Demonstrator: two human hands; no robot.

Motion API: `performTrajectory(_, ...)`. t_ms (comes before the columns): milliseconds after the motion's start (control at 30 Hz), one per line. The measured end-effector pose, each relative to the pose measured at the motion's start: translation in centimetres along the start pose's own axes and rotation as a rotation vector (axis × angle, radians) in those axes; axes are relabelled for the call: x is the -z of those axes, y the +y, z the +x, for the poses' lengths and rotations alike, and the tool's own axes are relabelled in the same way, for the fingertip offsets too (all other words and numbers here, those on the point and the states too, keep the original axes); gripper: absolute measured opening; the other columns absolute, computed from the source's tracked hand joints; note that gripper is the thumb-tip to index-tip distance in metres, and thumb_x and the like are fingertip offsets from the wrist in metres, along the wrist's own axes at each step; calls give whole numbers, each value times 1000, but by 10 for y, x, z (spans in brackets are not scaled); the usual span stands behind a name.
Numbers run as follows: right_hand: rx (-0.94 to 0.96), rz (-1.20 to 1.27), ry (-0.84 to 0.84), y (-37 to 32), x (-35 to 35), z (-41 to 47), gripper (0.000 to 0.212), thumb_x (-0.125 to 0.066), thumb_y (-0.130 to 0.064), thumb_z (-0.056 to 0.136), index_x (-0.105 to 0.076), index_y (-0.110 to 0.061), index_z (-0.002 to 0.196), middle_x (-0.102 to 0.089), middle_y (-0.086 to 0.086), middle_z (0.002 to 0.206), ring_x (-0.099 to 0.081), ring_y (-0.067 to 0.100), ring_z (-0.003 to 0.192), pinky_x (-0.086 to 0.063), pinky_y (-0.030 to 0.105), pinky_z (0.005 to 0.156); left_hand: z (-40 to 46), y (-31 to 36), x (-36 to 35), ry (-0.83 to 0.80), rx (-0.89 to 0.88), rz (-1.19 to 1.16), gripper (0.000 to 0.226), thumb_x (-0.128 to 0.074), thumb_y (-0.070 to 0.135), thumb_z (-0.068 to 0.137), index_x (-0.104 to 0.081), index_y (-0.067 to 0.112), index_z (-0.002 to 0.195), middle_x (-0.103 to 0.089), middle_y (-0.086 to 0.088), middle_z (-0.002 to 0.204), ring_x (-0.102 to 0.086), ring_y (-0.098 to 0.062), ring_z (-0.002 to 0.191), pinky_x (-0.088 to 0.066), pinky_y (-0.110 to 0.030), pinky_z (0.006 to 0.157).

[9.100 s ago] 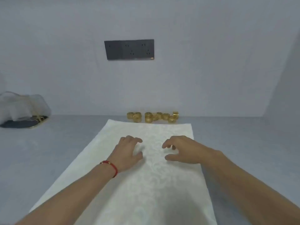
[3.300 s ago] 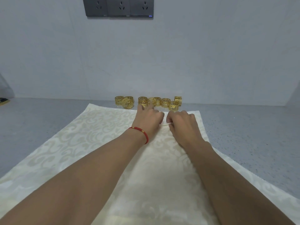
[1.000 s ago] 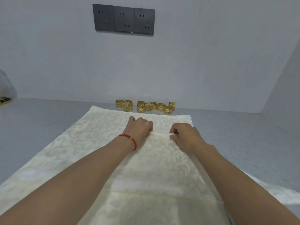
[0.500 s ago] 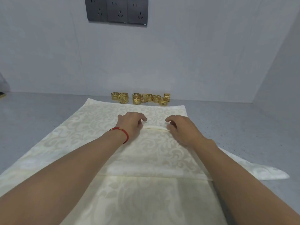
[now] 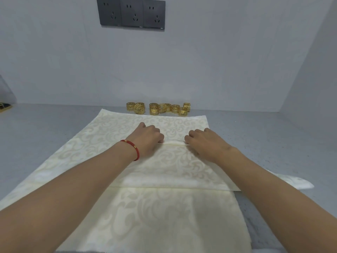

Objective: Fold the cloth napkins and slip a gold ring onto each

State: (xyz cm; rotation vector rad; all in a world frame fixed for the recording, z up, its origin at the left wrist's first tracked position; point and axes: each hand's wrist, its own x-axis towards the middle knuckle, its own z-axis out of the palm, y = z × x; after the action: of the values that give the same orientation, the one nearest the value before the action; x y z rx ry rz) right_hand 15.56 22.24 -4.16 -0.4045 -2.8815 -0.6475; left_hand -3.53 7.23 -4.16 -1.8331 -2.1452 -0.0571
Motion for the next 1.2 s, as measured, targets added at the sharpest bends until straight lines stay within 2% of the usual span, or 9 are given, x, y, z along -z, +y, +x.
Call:
performTrajectory(133,-259,455,23,3,-10,-3,21,-46,-15,98,-66,-12,92,-63,4,94,-61,29,89,-51,40,72,-4,6,-3,69,251,-308,29,-47,16,96,-73,23,106,-71,3,102,-64,-21,97,-49,-36,87)
performTrajectory(233,-441,699,46,5,-20,-4,17,-56,-16,100,-72,-9,102,-69,7,100,-62,27,95,-53,45,86,2,7,-8,75,408,-405,31,-53,9,95,-73,20,115,-69,-4,114,-64,-25,106,-53,-37,91)
performTrajectory(367,-403,571,49,3,-15,-8,12,-62,-23,98,-73,-19,97,-68,2,99,-57,25,100,-49,45,90,3,5,-14,19,287,-216,25,-51,10,95,-74,19,102,-58,-2,112,-54,-24,109,-50,-39,84)
performTrajectory(467,-299,351,72,2,-8,-15,6,-56,-20,100,-61,-22,100,-64,-5,98,-57,21,98,-40,42,93,-2,7,-7,27,213,-69,16,-49,11,94,-59,24,96,-58,5,99,-51,-20,101,-37,-35,82)
performTrajectory(633,8,54,47,-6,5,-27,27,-51,-4,97,-52,-15,122,-55,2,115,-54,25,106,-33,33,77,-14,7,4,23,37,-43,27,-52,0,87,-54,24,96,-55,7,95,-52,-18,88,-32,-28,76)
performTrajectory(733,-30,201,-14,-1,8,-31,24,-49,-9,99,-57,-18,119,-57,0,115,-57,24,104,-47,37,80,-19,-1,16,-127,126,-270,24,-57,6,85,-65,25,98,-60,10,101,-57,-11,90,-42,-24,78)
performTrajectory(900,-404,729,2,6,-2,-31,18,-61,-13,99,-72,-12,114,-70,6,105,-65,25,96,-53,39,91,-26,2,10,1,362,-535,25,-61,9,88,-76,24,102,-69,5,95,-65,-12,88,-53,-26,82)
performTrajectory(1067,-325,402,-25,1,-1,-32,13,-55,-21,103,-66,-19,110,-65,0,109,-53,24,109,-40,40,95,-24,6,4,-4,230,-239,17,-56,14,94,-70,22,101,-59,5,108,-54,-18,106,-45,-37,86)
performTrajectory(1200,-126,136,43,-4,8,-42,22,-50,-6,98,-55,-14,117,-61,3,112,-58,27,100,-36,35,76,-32,14,12,21,41,70,24,-54,3,89,-53,24,100,-55,7,98,-53,-19,98,-33,-34,79)
